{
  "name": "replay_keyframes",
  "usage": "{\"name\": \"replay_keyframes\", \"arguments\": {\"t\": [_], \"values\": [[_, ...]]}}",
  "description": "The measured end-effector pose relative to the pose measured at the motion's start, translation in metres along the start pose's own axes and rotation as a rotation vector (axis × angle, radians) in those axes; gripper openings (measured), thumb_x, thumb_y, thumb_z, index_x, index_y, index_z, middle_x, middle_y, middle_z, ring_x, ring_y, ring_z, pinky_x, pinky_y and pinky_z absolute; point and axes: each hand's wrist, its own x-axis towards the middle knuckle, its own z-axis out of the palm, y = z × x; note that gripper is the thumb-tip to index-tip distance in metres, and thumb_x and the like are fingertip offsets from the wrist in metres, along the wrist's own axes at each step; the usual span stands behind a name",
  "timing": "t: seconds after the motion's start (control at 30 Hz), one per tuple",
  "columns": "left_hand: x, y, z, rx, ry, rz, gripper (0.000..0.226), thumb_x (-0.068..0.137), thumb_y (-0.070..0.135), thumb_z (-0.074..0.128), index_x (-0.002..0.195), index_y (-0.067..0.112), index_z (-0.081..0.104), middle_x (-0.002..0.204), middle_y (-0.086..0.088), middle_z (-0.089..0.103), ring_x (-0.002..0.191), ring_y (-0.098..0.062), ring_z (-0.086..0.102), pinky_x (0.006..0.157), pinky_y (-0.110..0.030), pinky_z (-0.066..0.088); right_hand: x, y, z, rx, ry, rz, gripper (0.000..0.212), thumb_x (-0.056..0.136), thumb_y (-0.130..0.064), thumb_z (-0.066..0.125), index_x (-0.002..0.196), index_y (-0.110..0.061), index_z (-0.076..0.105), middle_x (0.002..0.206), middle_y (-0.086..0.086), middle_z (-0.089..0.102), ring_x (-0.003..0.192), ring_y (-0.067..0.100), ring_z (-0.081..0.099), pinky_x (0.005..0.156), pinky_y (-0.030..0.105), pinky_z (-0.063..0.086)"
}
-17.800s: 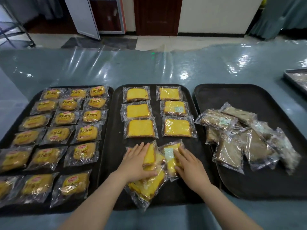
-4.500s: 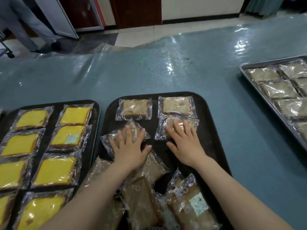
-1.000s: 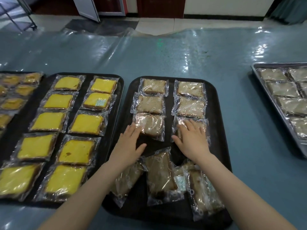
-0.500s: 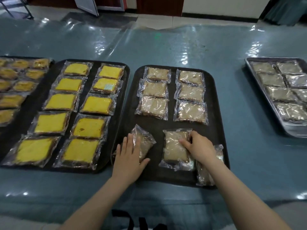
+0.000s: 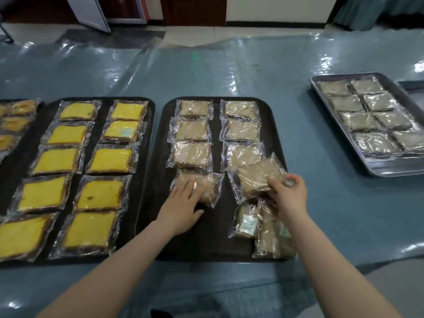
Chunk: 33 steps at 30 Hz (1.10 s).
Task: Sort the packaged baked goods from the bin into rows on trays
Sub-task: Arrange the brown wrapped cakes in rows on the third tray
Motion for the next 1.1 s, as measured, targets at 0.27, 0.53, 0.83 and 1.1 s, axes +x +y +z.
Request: {"name": "replay_keyframes", "arguments": {"t": [0.27,0.53,0.83,1.1], "values": [[-0.009,0.040,-0.006,-0.227,0.169,-0.117,0.064,0.096,0.039,0.043,0.149,0.014,0.019,0.154,-0.011,0.020,0.143,-0.030,0.015,0.114,-0.036,0.013,-0.007,0.008,-0.006,-0.895,0.055,-0.423,0.064,0.085,-0.053,0.061,0.137,-0.020,0.041,0.130,0.001,0.052,0.118,0.023,0.050,0.097,0.045,0.045],[-0.011,0.107,0.002,-0.812,-0.168,-0.219,0.031,0.079,0.053,0.065,0.089,0.025,0.056,0.077,0.010,0.061,0.073,-0.008,0.060,0.063,-0.027,0.045,-0.029,0.031,-0.057,-1.000,-0.339,-0.439,0.071,0.074,-0.053,0.072,0.132,-0.020,0.049,0.124,-0.003,0.056,0.123,0.020,0.046,0.100,0.033,0.038],[-0.036,0.062,-0.016,-1.377,-0.117,-0.269,0.019,0.081,0.012,0.072,0.090,0.019,0.057,0.070,0.002,0.062,0.047,-0.004,0.051,0.047,-0.020,0.041,-0.063,0.028,-0.054,-0.699,-0.033,-0.465,0.046,0.061,-0.038,0.087,0.083,-0.040,0.047,0.081,-0.021,0.060,0.076,-0.006,0.055,0.060,0.016,0.038],[-0.077,-0.022,-0.032,-1.758,0.071,-0.323,0.047,0.079,-0.004,0.059,0.122,0.016,0.056,0.077,0.003,0.068,0.052,-0.006,0.049,0.041,-0.016,0.034,-0.063,0.022,-0.027,-0.165,-0.142,-0.156,0.005,0.087,-0.011,0.064,0.089,-0.014,0.060,0.092,0.009,0.064,0.088,0.028,0.061,0.085,0.049,0.051]]}}
